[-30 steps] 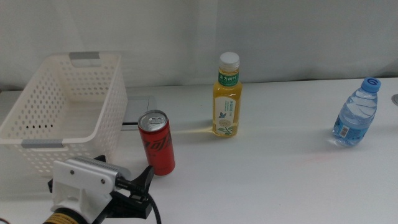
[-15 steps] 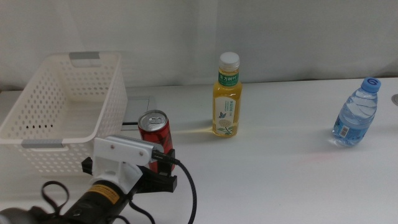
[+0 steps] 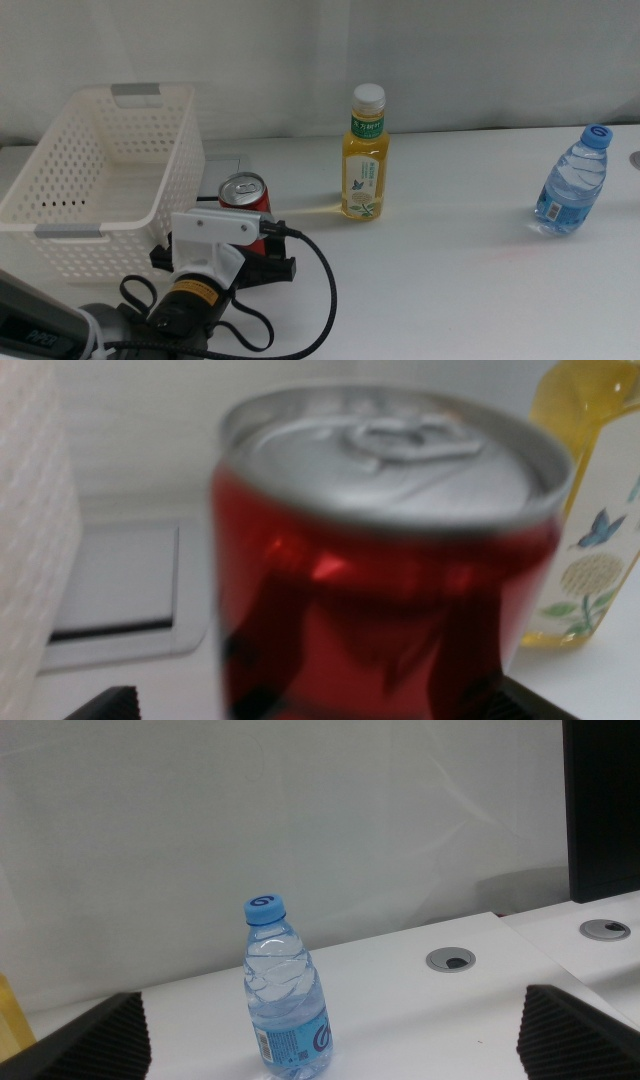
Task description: Use arms to grab the bottles and put them into the dustbin to the left of the table.
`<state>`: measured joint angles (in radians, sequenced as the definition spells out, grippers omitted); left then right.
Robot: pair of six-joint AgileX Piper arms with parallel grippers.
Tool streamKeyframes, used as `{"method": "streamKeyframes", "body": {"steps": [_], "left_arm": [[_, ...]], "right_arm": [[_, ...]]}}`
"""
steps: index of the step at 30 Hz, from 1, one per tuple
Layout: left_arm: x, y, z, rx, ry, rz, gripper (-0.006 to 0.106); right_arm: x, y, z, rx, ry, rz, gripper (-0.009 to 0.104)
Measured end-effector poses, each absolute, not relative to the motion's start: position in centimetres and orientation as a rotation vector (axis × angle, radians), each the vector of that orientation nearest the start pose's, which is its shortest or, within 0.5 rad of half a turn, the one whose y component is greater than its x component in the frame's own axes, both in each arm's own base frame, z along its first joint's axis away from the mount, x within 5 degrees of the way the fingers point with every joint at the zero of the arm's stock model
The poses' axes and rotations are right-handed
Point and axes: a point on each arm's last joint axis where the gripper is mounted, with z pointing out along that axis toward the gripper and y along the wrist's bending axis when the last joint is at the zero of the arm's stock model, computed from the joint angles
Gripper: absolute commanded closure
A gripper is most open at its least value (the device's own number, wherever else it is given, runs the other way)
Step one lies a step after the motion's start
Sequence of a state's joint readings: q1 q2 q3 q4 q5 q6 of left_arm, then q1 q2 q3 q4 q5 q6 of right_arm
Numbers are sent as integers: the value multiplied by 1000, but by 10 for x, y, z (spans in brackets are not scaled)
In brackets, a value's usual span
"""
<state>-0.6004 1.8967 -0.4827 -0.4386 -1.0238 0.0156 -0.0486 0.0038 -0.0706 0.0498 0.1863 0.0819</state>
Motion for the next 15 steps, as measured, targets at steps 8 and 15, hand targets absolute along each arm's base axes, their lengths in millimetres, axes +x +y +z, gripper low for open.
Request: {"method": "streamKeyframes", "body": {"steps": [8,15], "left_arm": [[272,-147,106,113,1881,-218,15],[279,-153,104,115,1895,-227,63]], "right_arm": [[53,-2,220,141,1597,77,-8],[53,-2,220,141,1597,77,-8]]}}
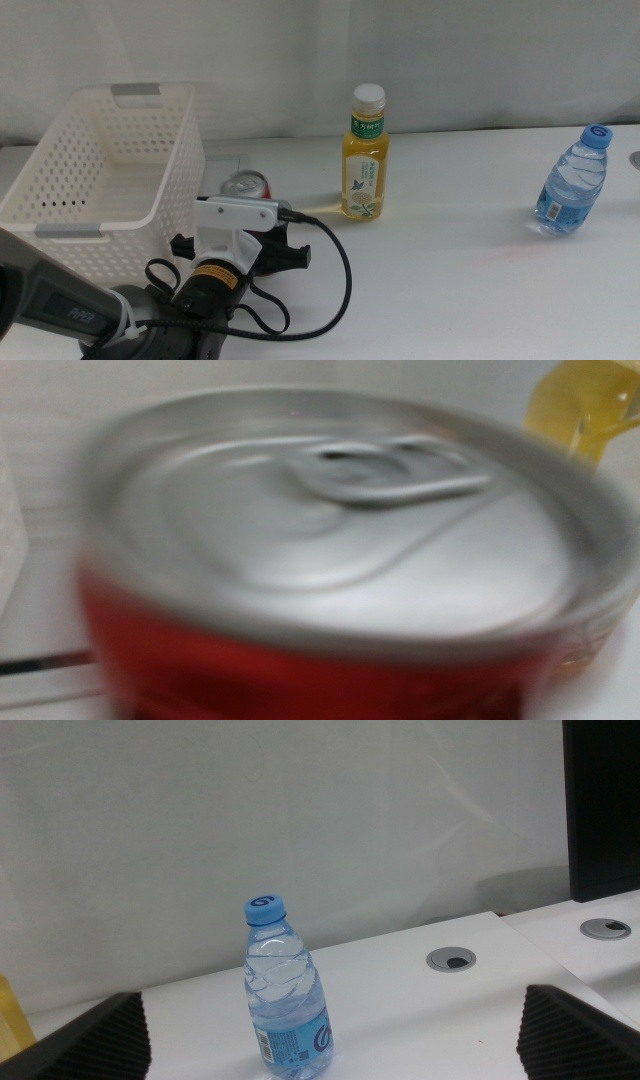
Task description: Use arms to grab the bottles and put them into the dustbin to the left of the table.
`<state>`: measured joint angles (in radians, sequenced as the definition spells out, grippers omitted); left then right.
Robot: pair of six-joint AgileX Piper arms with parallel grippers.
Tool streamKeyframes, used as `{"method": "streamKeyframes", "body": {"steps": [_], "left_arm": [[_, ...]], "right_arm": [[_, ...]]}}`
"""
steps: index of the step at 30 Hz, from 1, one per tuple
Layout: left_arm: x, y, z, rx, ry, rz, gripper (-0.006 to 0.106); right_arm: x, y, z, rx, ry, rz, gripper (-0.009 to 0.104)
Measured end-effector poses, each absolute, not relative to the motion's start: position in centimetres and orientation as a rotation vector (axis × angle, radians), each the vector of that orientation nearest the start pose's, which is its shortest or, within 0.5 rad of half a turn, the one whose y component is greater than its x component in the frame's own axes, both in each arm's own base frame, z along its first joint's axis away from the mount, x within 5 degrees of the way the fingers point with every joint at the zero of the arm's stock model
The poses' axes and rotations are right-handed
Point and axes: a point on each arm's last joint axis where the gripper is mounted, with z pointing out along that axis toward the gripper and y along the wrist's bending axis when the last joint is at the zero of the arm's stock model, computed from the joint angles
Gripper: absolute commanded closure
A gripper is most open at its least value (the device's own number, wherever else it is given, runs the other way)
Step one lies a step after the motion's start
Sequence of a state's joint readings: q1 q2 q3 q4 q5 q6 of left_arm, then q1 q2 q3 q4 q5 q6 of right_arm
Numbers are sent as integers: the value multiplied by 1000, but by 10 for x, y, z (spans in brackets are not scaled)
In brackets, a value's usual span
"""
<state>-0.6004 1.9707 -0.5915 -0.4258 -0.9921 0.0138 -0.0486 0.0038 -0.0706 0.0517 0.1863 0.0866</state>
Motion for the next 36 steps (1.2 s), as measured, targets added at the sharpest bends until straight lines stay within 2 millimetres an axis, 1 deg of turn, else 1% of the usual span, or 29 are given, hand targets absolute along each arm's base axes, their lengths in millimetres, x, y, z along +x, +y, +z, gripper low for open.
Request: {"method": "streamKeyframes", "body": {"steps": [2,3,9,13,16,21,24,25,26,29,32,35,36], "left_arm": [[279,-153,104,112,1899,-227,94],[279,-153,104,114,1898,-226,103],[279,-154,107,130,1913,-222,103],[280,-155,118,165,1952,-197,103],[285,-156,140,184,1941,-151,103],[295,-158,196,228,1862,-70,103],[301,-155,230,230,1827,-55,103],[304,-151,241,220,1818,-53,103],[309,-141,261,198,1805,-44,103],[317,-119,289,172,1785,-31,103],[322,-97,304,158,1790,-27,103],[326,-72,307,132,1830,-14,103],[328,-56,305,119,1862,-4,103]], "right_arm": [[53,-2,220,141,1597,77,-8],[53,-2,220,141,1597,77,-8],[53,-2,220,141,1597,77,-8],[53,-2,220,141,1597,77,-8],[53,-2,220,141,1597,77,-8],[53,-2,220,138,1597,73,-8],[53,-2,220,138,1597,73,-8],[53,-2,220,138,1597,73,-8],[53,-2,220,138,1597,73,-8],[53,-2,220,138,1597,73,-8],[53,-2,220,138,1597,73,-8],[53,-2,220,138,1597,73,-8],[53,-2,220,138,1597,73,-8]]}}
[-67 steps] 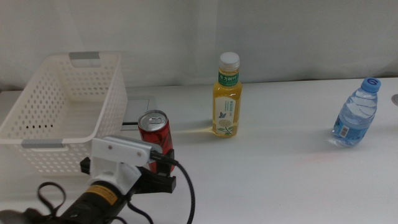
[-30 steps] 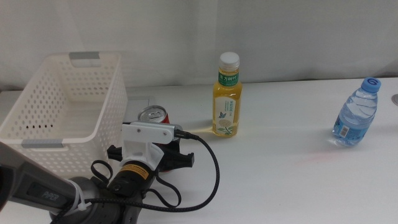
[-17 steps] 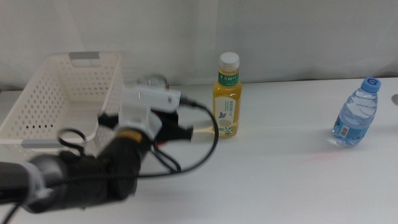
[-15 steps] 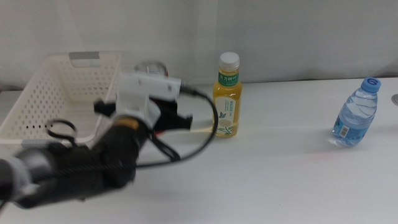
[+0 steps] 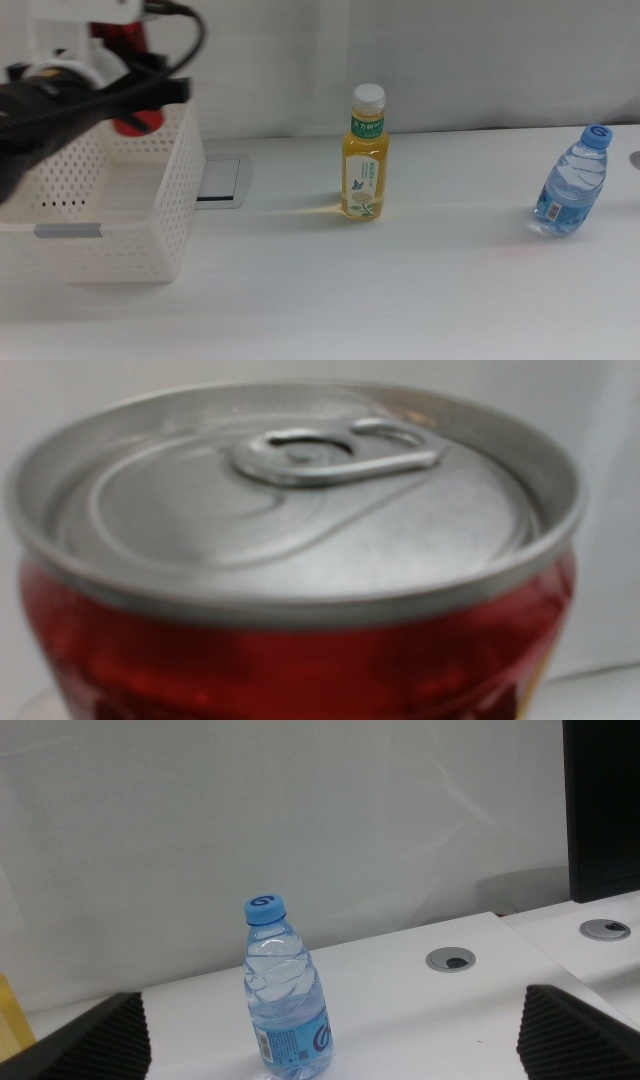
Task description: Use arms to grab the bottles and put them into the dustbin to the left of the table.
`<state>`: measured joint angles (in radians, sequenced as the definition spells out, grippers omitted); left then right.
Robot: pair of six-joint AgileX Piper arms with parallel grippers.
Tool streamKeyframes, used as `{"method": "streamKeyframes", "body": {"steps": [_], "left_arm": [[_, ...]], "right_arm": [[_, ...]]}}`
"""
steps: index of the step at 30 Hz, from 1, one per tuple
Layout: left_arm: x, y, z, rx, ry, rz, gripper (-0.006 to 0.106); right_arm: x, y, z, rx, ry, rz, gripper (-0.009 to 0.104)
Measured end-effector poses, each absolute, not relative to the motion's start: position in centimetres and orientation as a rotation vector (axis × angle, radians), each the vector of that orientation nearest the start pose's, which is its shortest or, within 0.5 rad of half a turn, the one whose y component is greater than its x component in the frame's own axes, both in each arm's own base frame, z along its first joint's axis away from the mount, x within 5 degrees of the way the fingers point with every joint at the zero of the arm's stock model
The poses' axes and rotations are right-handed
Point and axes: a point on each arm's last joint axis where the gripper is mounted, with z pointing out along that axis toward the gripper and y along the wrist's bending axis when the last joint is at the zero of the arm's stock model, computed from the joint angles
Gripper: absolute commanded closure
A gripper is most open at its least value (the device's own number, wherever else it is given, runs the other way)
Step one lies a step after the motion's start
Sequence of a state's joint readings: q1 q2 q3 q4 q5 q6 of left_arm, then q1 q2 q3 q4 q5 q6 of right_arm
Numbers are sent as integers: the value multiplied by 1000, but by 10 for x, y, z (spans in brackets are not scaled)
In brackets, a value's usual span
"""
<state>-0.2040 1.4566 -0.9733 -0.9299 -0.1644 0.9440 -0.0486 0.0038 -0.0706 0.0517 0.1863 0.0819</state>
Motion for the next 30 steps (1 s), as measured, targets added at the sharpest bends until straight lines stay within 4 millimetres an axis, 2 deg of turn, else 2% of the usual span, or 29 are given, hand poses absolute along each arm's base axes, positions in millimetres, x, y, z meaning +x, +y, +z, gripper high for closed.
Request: {"method": "streamKeyframes", "body": {"steps": [6,10,11,24,30], "left_arm": [[330,-13,297,62,1953,10,103],[332,5,291,39,1986,37,103],[335,9,284,38,2015,39,103],[361,8,202,47,2267,-12,103],[367,9,177,21,2336,-26,103]], "right_arm": [[53,-2,220,141,1597,77,-8],[53,-2,220,141,1597,77,-8],[53,-2,220,141,1597,77,-8],[53,-2,220,141,1597,77,-8],[53,-2,220,140,1597,75,-8]]}}
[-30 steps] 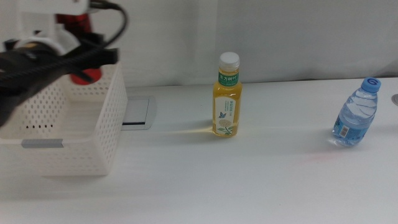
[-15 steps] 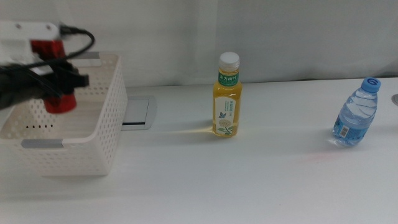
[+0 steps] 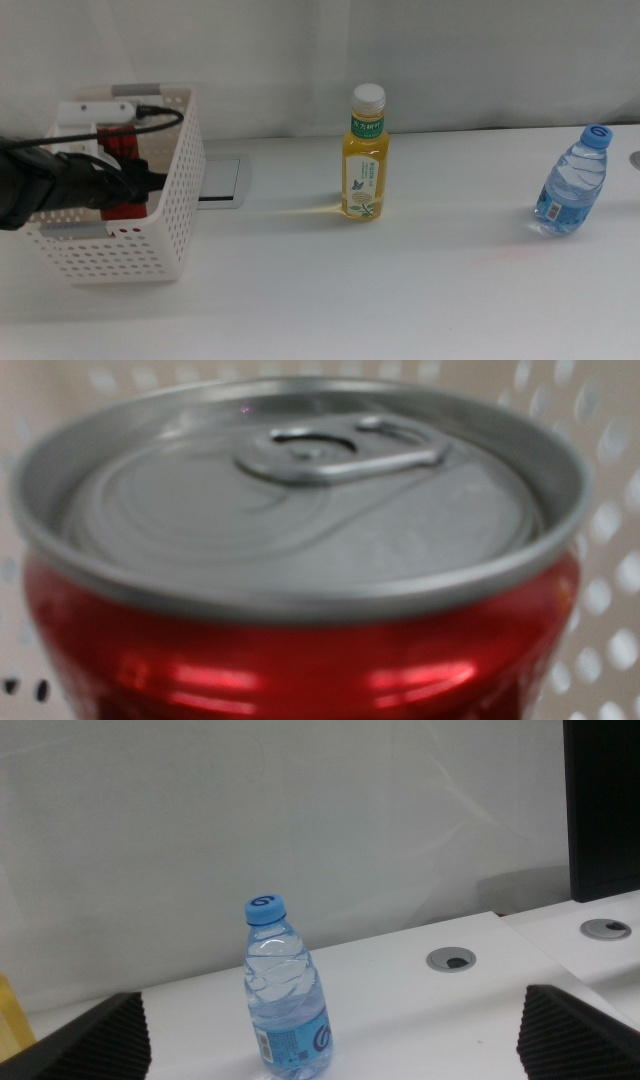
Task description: Use arms to grab the bottles and put them into the dustbin to the left of the table.
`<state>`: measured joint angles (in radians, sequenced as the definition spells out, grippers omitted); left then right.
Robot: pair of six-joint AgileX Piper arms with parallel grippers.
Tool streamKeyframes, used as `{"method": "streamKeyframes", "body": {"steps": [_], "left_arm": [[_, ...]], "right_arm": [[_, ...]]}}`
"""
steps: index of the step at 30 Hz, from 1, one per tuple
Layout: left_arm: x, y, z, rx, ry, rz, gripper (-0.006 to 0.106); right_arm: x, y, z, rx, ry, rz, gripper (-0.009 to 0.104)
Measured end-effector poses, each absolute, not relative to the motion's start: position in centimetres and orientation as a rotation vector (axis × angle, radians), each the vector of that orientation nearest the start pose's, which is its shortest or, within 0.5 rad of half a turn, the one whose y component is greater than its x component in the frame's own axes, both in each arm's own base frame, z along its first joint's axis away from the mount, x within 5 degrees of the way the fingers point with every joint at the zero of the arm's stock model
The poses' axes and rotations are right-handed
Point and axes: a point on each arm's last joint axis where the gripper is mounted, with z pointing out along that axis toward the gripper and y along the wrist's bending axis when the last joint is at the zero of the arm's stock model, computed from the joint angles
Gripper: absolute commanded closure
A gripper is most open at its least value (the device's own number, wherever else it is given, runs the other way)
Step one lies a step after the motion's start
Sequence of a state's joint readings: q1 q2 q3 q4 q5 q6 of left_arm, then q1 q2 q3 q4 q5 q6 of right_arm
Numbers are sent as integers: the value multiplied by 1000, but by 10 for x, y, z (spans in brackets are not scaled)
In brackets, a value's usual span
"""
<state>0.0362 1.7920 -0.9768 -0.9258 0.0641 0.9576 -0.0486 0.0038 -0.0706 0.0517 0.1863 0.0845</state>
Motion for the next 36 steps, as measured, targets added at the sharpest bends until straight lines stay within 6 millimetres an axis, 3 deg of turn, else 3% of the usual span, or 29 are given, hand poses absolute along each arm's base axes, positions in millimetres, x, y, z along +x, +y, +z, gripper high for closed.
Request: {"method": "streamKeyframes", "body": {"steps": [7,14,17,23,27,36], "left_arm": [[369,9,160,14,2380,-31,103],[369,9,157,-5,2388,-36,103],[370,10,158,-16,2378,-22,91],[371,12,159,-27,2365,-2,35],[372,13,160,-35,2355,10,9],[372,13,163,-55,2342,12,7]], "right_arm": [[53,-2,220,138,1597,73,-8],[53,-2,220,138,1597,73,-8],[53,-2,220,138,1597,73,-8],[53,-2,220,138,1597,73,-8],[53,-2,220,142,1597,77,-8],[53,-2,220,142,1597,77,-8]]}}
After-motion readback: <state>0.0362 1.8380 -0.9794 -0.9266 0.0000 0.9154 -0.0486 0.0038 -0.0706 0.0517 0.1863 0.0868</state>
